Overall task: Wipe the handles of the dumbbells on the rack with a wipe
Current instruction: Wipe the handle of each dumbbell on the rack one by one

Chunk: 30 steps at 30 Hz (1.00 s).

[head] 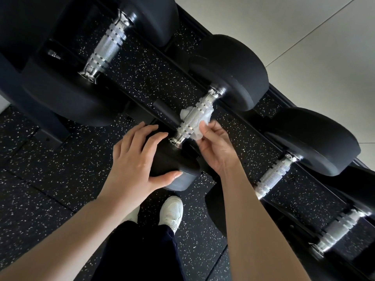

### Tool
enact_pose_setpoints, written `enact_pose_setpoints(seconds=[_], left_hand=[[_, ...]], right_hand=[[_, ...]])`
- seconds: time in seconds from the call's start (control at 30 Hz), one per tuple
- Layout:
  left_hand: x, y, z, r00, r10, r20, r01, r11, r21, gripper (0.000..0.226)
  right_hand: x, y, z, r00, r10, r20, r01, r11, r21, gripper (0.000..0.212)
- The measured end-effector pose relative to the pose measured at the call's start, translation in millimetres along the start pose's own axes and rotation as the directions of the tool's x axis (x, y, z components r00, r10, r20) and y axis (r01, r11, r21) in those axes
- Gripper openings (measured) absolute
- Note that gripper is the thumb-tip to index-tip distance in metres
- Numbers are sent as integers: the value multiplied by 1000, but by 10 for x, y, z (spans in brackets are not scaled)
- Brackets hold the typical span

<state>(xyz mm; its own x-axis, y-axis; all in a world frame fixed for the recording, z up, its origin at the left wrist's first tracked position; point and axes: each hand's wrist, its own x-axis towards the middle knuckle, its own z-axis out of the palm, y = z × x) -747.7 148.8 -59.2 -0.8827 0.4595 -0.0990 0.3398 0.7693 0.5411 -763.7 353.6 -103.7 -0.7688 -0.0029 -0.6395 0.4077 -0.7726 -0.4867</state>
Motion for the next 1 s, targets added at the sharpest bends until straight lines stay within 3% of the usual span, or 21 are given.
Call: enact_pose_setpoints(seconds=[0.2, 0.37, 0.53, 0.63, 0.83, 1.0], left_hand=[[3, 11, 0, 1000, -5, -7, 5, 1000, -1, 73], [7, 29, -20, 1000, -12, -6, 12, 1000, 7, 72], [8, 24, -23, 1000, -18, 2, 18, 1000, 19, 73], [10, 29, -26, 999, -36, -1, 36, 999, 15, 74], [12, 30, -14, 999, -52, -4, 52, 999, 4, 75], [11, 33, -21, 997, -80, -3, 80, 997, -21, 84]], right_hand=[[-185, 91, 45, 996, 85, -5, -84, 975, -206, 20], [-271, 95, 130, 996, -23, -86, -21, 876, -481, 27], [-379, 128, 277, 929, -321, -183, 8, 513, -859, 23], [-542, 137, 410, 869, -483, -106, 30, 265, -964, 17], [-596, 204, 555, 755, -625, 197, 262, 13, -965, 12], [-368, 180, 559, 734, -600, 318, 288, -149, -946, 14]])
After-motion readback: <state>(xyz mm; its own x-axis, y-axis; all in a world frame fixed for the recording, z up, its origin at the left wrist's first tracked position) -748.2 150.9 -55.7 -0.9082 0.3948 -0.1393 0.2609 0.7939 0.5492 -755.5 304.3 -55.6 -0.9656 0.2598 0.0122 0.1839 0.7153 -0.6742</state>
